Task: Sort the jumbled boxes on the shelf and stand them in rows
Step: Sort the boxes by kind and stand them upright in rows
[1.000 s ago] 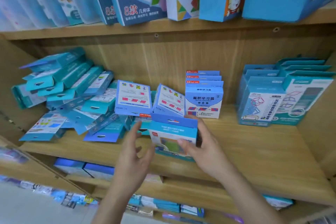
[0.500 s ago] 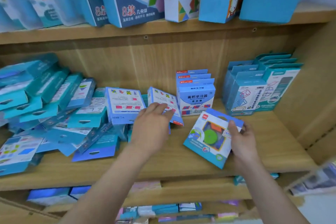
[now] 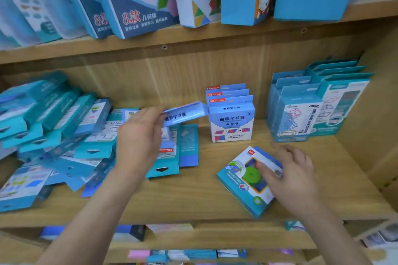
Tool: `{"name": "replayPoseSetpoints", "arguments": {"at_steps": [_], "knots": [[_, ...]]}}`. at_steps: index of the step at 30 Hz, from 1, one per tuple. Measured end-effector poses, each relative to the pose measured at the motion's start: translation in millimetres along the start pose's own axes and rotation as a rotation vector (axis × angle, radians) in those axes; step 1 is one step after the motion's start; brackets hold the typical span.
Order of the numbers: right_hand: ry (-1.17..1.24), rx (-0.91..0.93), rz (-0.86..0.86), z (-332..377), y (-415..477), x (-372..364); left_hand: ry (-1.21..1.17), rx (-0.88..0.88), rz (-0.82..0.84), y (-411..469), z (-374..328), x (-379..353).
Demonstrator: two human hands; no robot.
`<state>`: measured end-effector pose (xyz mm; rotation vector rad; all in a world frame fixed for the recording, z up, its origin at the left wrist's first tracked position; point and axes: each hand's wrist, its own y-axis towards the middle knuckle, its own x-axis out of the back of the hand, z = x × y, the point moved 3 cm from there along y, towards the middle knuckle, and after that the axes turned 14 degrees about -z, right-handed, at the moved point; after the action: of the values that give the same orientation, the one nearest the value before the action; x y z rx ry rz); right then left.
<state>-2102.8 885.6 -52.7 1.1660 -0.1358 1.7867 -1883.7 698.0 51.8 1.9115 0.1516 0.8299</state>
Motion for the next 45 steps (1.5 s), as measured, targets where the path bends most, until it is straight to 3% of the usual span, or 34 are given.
{"name": "replayPoseSetpoints", "arguments": {"at_steps": [3, 6, 11, 17, 20, 23, 25, 30, 34, 39, 42, 45], "knots": [[-0.116, 0.274, 0.244, 32.2, -8.1, -15.1, -0.121, 0.278, -0.113, 12.1, -2.7, 21.0], [-0.254, 0.347, 0.473, 40.9, -10.9, -37.4, -0.289, 0.515, -0.101, 16.6, -3.2, 22.6], [-0.344, 0.365, 0.503, 28.8, -8.6, -34.2, -0.502, 0.601, 0.017, 13.7, -17.5, 13.5], [-0.276, 0.281, 0.47, -15.5, 6.0, -0.7, -0.462, 0.346, 0.301, -5.3, -49.1, -6.9], [0.131, 0.206, 0.499, -11.6, 15.6, 18.0, -0.44, 0.249, 0.386, -24.4, -65.8, -27.2], [0.565, 0.112, 0.484, 6.6, 17.5, 24.4, -0.445, 0.278, 0.415, -42.1, -69.4, -47.0], [0.675, 0.115, 0.404, 15.8, 16.3, 16.6, -0.467, 0.329, 0.375, -49.3, -69.6, -53.0], [0.684, 0.112, 0.197, 18.3, 23.7, 6.0, -0.481, 0.491, 0.26, -56.2, -62.6, -43.6], [0.633, 0.128, 0.212, 19.7, 29.0, -0.5, -0.101, 0.227, 0.174, -50.6, -22.3, -17.1], [0.623, 0.128, 0.165, 28.9, 26.7, -9.7, 0.497, -0.024, 0.454, -51.1, 24.7, -19.7], [0.643, 0.144, 0.16, 32.6, 24.4, -9.3, 0.559, -0.087, 0.433, -54.3, 33.6, -19.8], [0.697, 0.141, 0.166, 31.9, 24.3, -4.9, 0.463, -0.111, 0.296, -42.6, 24.8, -8.0]]}}
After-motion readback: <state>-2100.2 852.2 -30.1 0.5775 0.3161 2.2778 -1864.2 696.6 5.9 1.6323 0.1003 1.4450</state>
